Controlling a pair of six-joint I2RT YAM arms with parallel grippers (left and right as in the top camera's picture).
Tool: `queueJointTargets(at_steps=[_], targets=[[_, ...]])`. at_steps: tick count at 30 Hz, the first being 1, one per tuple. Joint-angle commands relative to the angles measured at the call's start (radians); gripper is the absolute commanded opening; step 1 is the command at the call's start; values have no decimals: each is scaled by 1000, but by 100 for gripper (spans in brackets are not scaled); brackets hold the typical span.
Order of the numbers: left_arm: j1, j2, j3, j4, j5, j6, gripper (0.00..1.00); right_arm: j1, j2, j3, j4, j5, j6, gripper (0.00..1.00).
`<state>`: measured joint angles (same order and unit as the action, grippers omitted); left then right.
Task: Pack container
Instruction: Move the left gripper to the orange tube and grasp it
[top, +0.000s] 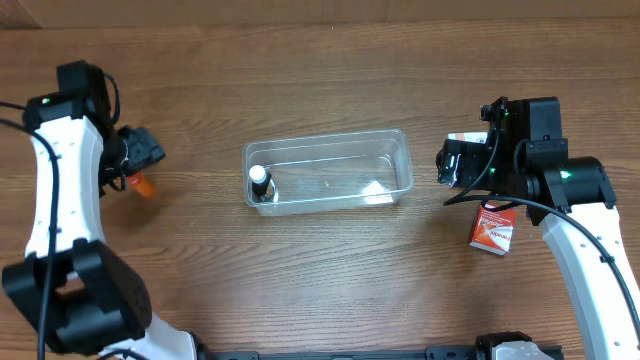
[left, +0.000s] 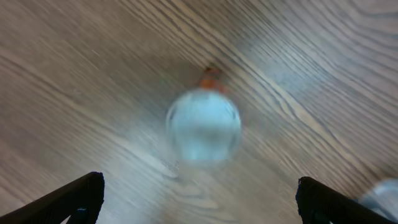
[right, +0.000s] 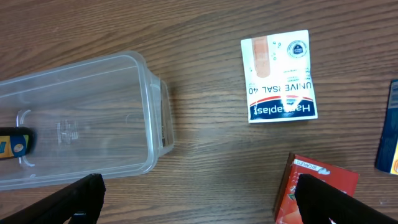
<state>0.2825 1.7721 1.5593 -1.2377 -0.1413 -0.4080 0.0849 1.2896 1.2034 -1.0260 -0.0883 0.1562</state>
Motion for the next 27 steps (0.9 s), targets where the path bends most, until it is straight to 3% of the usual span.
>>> queueJointTargets(at_steps=[1,6,9,14,18,21,24,27], targets=[[20,81,-5,30,11,35,100,-2,0,27,-1,8,-3,100],[20,138,-5,87,11,58,99,-2,0,27,-2,8,-3,100],[20,138,-5,109,12,61,82,-2,0,27,-2,8,-3,100],[20,138,-5,113,12,61,41,-2,0,27,-3,8,-3,100],[20,138,-5,104,12,61,26,-2,0,27,-6,8,-3,100],[19,137,-5,84,12,61,7,-2,0,27,-6,8,-3,100],[1,97,26,35,76,65,4,-2,0,27,-6,8,-3,100],[-80,-55,69,-42,113,72,4,-2,0,27,-5,8,-3,100]])
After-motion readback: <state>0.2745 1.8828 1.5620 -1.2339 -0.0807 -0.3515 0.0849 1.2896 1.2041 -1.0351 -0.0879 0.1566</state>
